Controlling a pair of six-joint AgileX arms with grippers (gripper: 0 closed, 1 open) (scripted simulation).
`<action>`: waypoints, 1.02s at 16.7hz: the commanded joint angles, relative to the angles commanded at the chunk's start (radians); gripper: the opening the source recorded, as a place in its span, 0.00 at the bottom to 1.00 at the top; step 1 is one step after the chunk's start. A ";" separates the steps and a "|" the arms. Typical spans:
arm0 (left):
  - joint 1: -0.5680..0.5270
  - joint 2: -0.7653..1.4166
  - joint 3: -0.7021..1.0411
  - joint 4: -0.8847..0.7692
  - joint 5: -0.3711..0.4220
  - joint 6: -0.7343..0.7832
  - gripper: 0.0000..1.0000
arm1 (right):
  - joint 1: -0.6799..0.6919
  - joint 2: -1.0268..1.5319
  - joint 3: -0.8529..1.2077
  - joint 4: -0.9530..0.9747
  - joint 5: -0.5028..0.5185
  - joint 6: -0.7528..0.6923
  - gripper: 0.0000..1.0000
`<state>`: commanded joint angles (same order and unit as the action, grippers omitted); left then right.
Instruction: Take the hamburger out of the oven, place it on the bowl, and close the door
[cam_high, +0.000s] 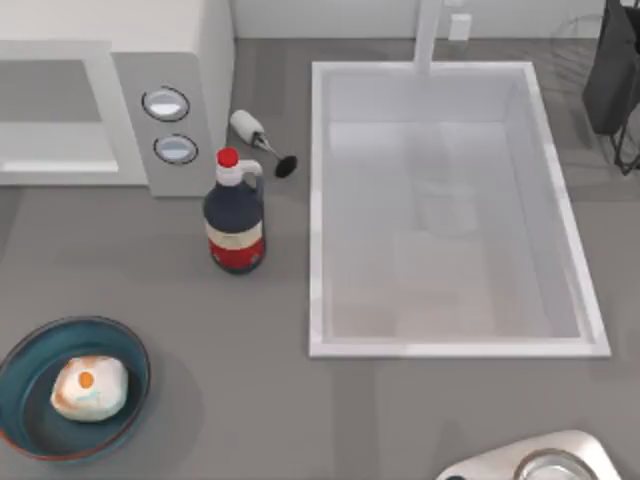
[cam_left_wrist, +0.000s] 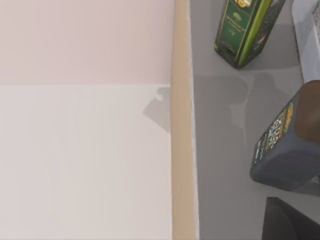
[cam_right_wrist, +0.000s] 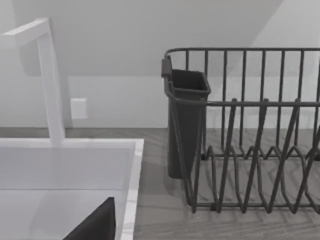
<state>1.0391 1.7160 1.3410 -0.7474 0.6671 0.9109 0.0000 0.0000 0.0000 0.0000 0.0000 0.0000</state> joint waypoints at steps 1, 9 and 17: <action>0.000 0.000 0.000 0.000 0.000 0.000 0.00 | 0.000 0.000 0.000 0.000 0.000 0.000 1.00; -0.001 0.067 -0.150 0.226 -0.001 0.002 0.00 | 0.000 0.000 0.000 0.000 0.000 0.000 1.00; 0.003 0.125 -0.266 0.388 0.002 0.005 0.00 | 0.000 0.000 0.000 0.000 0.000 0.000 1.00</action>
<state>1.0420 1.8409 1.0745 -0.3593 0.6695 0.9162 0.0000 0.0000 0.0000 0.0000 0.0000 0.0000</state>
